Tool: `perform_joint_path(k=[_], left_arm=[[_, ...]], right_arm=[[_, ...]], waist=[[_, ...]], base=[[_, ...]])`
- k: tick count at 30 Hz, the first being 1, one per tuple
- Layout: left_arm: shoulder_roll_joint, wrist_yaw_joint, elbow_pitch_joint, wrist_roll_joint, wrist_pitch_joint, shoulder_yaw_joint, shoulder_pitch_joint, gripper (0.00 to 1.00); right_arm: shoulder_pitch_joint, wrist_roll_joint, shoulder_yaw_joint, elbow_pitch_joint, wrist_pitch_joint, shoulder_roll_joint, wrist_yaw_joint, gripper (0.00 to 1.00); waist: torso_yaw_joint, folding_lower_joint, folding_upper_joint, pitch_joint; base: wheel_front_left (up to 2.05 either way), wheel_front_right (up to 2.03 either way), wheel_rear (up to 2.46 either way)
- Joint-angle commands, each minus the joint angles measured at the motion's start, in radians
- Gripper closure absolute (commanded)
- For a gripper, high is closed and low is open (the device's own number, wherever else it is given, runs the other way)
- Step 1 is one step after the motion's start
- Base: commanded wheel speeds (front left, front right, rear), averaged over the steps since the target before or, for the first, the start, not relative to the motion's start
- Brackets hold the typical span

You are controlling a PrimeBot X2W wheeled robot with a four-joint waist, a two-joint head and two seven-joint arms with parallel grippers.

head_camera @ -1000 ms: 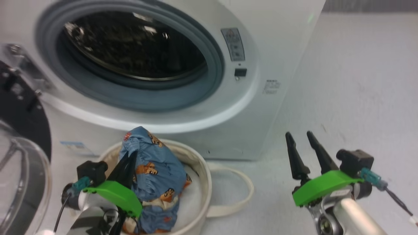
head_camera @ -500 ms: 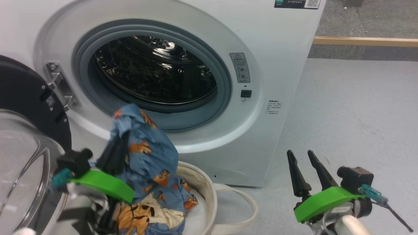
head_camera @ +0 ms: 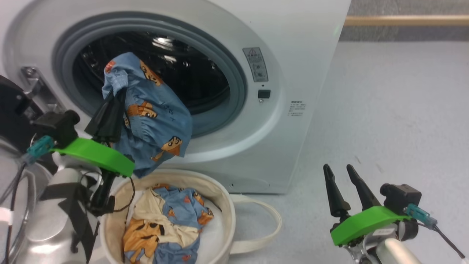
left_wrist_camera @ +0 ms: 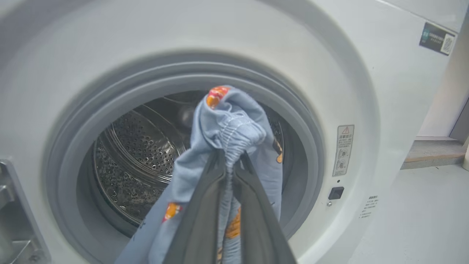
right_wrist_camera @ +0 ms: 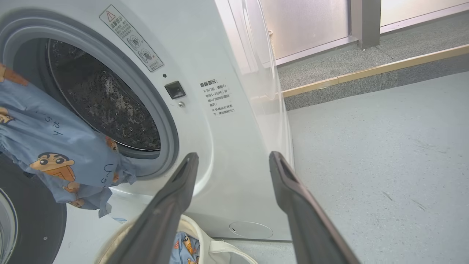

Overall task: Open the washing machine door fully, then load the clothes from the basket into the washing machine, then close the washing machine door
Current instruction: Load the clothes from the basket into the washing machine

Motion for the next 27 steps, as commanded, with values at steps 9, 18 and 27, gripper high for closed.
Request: perform_joint_path(k=[9, 18, 27], left_arm=[[-0.01, -0.005, 0.22, 0.024, -0.052, 0.032, -0.181, 1.0], [0.004, -0.006, 0.361, 0.069, -0.053, 0.058, -0.337, 1.0], [0.019, -0.007, 0.44, 0.114, -0.053, 0.074, -0.466, 1.0]], right_arm=[[-0.08, -0.032, 0.005, -0.057, -0.012, -0.022, 0.007, 0.0], [-0.123, -0.066, -0.009, -0.081, -0.012, -0.043, 0.007, 0.0], [-0.134, -0.101, -0.064, -0.121, -0.012, -0.088, 0.007, 0.0]], waist=[[-0.053, -0.0001, 0.0, 0.139], [-0.119, -0.0001, 0.0, 0.269], [-0.16, -0.0001, 0.0, 0.403]], base=[[0.0, 0.0, 0.0], [0.0, 0.0, 0.0], [0.0, 0.0, 0.0]])
